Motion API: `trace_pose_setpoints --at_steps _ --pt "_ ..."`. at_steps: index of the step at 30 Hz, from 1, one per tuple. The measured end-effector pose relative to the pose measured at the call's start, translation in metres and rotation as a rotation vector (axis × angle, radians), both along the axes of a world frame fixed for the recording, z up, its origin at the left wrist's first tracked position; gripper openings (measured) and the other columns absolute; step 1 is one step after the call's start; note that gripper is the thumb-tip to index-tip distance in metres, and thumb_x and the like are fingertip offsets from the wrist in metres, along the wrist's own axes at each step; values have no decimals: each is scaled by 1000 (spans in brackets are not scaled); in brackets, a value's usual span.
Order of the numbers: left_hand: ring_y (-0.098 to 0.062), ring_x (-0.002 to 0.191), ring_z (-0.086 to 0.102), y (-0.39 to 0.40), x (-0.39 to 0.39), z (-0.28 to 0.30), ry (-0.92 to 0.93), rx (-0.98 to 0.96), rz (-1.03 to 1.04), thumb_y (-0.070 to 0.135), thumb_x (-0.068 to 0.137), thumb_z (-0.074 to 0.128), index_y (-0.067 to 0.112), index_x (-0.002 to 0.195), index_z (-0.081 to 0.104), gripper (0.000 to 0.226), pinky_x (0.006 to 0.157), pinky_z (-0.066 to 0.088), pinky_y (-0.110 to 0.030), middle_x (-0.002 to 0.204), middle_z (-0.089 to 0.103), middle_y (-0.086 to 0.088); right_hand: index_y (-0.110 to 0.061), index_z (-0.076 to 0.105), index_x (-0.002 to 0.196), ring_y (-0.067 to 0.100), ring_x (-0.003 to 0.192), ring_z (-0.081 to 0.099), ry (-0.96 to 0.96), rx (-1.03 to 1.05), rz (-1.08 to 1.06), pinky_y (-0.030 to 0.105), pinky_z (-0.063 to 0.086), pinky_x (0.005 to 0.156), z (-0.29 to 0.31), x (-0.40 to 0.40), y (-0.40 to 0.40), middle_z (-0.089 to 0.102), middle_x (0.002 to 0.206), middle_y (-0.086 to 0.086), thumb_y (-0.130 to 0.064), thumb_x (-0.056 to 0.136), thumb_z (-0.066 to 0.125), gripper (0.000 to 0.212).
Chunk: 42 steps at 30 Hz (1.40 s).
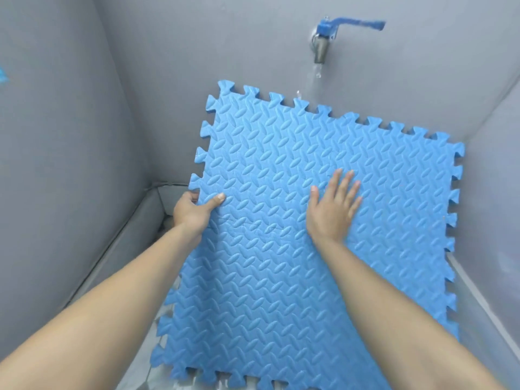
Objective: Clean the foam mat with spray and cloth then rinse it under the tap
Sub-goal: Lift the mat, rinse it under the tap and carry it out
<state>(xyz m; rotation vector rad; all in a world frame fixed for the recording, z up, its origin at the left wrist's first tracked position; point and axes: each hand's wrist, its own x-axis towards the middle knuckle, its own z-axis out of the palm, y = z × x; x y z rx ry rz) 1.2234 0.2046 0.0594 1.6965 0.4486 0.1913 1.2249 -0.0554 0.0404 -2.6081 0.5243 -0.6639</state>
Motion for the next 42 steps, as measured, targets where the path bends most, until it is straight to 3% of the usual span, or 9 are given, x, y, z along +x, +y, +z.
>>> trace_pose_setpoints --at_steps 5,10,18,26,29,32,35,38,42 --pt "-16 94 63 0 -3 4 -3 -22 30 36 70 83 11 107 60 51 82 48 -29 106 67 2 -16 25 155 33 151 12 -32 -333 448 56 16 119 -57 -52 130 18 163 8 -49 97 37 67" --pt "-16 92 62 20 -9 3 -9 16 48 37 70 83 13 103 60 47 83 47 -29 106 66 0 -33 35 151 24 147 29 1 -733 949 58 28 113 -113 -110 97 31 159 2 -57 97 40 59" --pt "-19 91 57 57 -9 16 -9 141 96 39 72 80 11 110 60 51 77 42 -31 110 63 -2 -37 3 156 30 152 -4 180 -54 -32 55 3 120 -7 -38 -100 -3 166 3 -61 97 24 67" --pt "-30 107 57 67 -9 6 5 111 91 40 72 80 9 115 58 58 84 43 -39 120 60 -9 -39 4 155 28 151 -14 274 -268 478 49 0 122 75 17 -22 -10 164 -5 -61 97 31 68" --pt "-31 104 57 70 -11 4 15 97 94 40 71 80 8 114 58 58 83 44 -40 118 61 -10 -30 29 152 25 150 19 242 -426 724 46 8 123 85 23 48 26 161 3 -40 98 44 57" --pt "-31 102 58 78 -15 0 27 75 107 40 71 81 9 112 59 56 83 45 -40 114 62 -10 -12 69 112 31 104 65 -244 -301 552 41 46 97 119 27 61 71 109 7 -15 87 50 31" --pt "-30 97 59 82 -17 0 30 64 111 38 72 81 8 108 59 52 80 44 -38 110 64 -10 -8 70 107 31 105 62 -770 -393 347 45 36 108 172 33 44 67 110 10 -11 79 50 35" --pt "-29 95 58 83 -16 4 40 71 124 37 72 81 8 106 59 50 80 44 -38 108 63 -8 -4 56 133 36 135 43 -696 -460 160 50 5 119 234 46 25 54 135 18 -21 84 47 52" --pt "-27 94 57 83 -17 4 36 81 113 37 74 80 9 107 57 49 80 43 -38 108 61 -6 -3 51 132 36 131 39 -309 -401 70 54 8 119 263 75 -6 52 132 19 -45 99 39 54"
